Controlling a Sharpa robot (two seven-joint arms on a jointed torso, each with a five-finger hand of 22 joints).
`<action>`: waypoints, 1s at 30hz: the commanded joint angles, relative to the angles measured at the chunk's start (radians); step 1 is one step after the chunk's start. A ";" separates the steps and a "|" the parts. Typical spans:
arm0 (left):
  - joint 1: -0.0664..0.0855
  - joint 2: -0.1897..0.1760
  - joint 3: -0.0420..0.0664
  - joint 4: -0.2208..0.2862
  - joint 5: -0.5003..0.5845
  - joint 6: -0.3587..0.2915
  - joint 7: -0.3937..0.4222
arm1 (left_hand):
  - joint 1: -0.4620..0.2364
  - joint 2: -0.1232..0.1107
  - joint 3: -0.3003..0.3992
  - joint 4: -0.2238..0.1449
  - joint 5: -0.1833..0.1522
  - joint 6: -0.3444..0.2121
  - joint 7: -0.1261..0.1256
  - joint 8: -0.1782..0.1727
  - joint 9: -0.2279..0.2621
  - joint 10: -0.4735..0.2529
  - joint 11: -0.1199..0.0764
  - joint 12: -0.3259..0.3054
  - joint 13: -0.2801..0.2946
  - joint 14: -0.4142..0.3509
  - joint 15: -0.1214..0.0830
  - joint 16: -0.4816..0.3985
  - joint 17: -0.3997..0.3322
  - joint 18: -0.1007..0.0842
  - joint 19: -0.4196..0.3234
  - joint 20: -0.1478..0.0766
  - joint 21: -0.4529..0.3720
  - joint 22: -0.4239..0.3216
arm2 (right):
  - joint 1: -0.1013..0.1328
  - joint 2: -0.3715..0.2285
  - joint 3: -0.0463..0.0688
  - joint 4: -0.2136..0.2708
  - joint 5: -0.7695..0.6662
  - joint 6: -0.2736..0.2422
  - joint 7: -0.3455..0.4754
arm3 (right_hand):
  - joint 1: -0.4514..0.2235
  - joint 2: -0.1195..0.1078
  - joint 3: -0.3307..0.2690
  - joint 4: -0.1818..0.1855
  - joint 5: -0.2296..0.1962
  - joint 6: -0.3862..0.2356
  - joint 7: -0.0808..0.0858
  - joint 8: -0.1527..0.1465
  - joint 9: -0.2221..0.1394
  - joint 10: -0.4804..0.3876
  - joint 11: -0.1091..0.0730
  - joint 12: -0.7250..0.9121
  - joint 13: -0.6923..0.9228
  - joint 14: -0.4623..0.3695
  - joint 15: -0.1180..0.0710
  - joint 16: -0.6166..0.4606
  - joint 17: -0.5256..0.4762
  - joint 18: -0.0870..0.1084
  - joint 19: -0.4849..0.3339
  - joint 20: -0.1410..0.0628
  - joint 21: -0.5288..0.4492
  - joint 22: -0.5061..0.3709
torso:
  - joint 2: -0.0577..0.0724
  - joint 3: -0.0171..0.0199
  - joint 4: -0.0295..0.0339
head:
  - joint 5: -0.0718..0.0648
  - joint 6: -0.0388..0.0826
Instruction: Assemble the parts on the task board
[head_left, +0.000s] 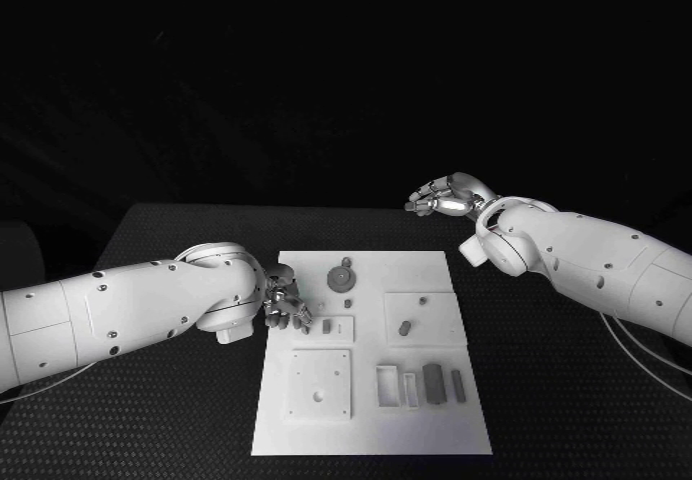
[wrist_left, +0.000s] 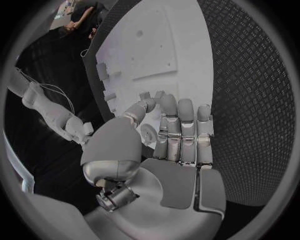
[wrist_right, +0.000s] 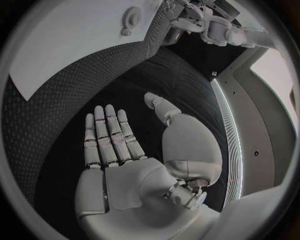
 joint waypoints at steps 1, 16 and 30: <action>-0.001 0.001 0.000 -0.001 -0.006 0.016 0.009 | 0.007 0.002 0.135 -0.140 0.000 0.009 -0.001 0.006 0.000 0.012 -0.018 -0.004 -0.001 0.002 0.001 0.002 -0.001 0.001 0.005 -0.088 0.006 0.020 | 0.000 0.000 0.000 0.002 0.000 0.005 0.010 | -0.002 0.006 -0.001 0.004 0.006 -0.008 0.013 0.006 -0.002 0.007 -0.001 -0.004 0.002 0.000 0.007 -0.006 -0.002 -0.018 0.003 -0.001 -0.004 0.002 | 0.000 -0.0002 0.0002 | 0.000 -0.001; -0.003 0.001 0.000 0.001 -0.023 0.003 0.011 | 0.007 0.002 0.135 -0.140 0.000 0.008 -0.001 0.005 0.001 0.012 -0.018 -0.004 -0.001 0.002 0.001 0.002 -0.001 0.000 0.005 -0.088 0.007 0.020 | 0.000 -0.001 0.000 0.002 0.000 0.005 0.010 | -0.002 0.006 -0.001 0.004 0.006 -0.008 0.013 0.007 -0.002 0.007 -0.001 -0.005 0.002 0.000 0.007 -0.006 -0.002 -0.019 0.003 -0.001 -0.004 0.002 | 0.000 -0.0006 0.0005 | 0.000 -0.001; -0.008 -0.002 0.000 0.016 -0.013 -0.017 0.017 | 0.008 0.002 0.135 -0.141 0.000 0.009 -0.001 0.004 0.002 0.012 -0.018 -0.004 -0.001 0.003 0.001 0.002 -0.001 0.000 0.005 -0.088 0.007 0.020 | 0.000 0.002 0.000 -0.001 0.000 0.005 0.010 | -0.002 0.006 -0.001 0.004 0.006 -0.008 0.013 0.007 -0.003 0.008 -0.001 -0.006 0.002 0.000 0.007 -0.006 -0.002 -0.019 0.003 -0.001 -0.004 0.003 | 0.000 0.0004 0.0002 | 0.000 0.000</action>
